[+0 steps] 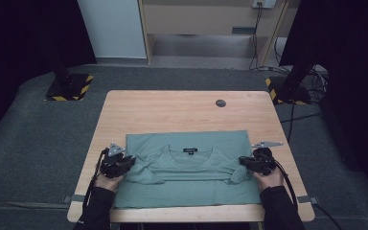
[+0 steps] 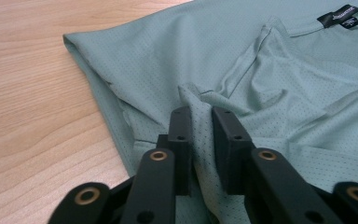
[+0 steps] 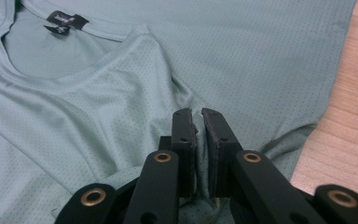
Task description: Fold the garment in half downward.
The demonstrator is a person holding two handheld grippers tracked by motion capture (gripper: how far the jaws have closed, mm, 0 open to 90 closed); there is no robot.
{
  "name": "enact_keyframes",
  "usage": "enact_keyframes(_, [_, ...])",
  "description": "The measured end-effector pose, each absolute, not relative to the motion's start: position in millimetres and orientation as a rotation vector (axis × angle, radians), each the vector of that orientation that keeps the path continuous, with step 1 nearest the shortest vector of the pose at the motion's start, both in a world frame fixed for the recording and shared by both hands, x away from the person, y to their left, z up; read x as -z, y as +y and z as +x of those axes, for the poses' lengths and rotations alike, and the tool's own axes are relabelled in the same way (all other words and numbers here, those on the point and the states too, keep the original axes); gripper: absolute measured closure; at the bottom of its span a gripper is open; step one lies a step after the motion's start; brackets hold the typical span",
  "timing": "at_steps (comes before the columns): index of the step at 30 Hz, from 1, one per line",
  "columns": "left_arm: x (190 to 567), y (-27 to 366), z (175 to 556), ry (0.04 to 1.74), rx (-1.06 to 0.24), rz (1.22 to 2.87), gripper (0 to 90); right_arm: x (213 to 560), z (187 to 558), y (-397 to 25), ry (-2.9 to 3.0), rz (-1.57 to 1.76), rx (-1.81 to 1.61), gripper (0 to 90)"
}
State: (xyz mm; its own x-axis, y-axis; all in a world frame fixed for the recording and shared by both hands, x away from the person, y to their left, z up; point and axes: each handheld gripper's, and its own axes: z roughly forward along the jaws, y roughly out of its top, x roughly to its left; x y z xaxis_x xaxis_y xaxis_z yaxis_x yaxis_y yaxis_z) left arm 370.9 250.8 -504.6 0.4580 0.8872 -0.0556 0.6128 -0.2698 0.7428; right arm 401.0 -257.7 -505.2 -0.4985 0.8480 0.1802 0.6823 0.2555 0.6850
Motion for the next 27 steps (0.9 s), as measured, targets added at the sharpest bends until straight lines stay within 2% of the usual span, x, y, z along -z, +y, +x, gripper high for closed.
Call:
enact_keyframes(3, [506,251,372,1.263,-0.512,2.007,74.7,506,401,-257,2.298,1.434,-1.066,82.2])
enact_keyframes(7, [508,248,377,1.255,-0.524,2.018,61.5,510,404,-256,2.301,1.446,-1.028,72.0])
enact_keyframes(9, [508,245,380,1.245,-0.524,2.018,61.7,510,405,-256,2.302,1.45,-1.023,71.6])
enact_keyframes(12, [509,240,384,1.238,-0.529,2.03,66.8,509,404,-256,2.292,1.439,-1.014,73.6])
enact_keyframes(19, [509,238,384,1.243,-0.523,2.04,85.0,508,400,-258,2.289,1.437,-1.013,84.7])
enact_keyframes(27, [499,241,375,1.249,-0.462,1.99,87.8,502,394,-261,2.258,1.416,-1.083,85.5])
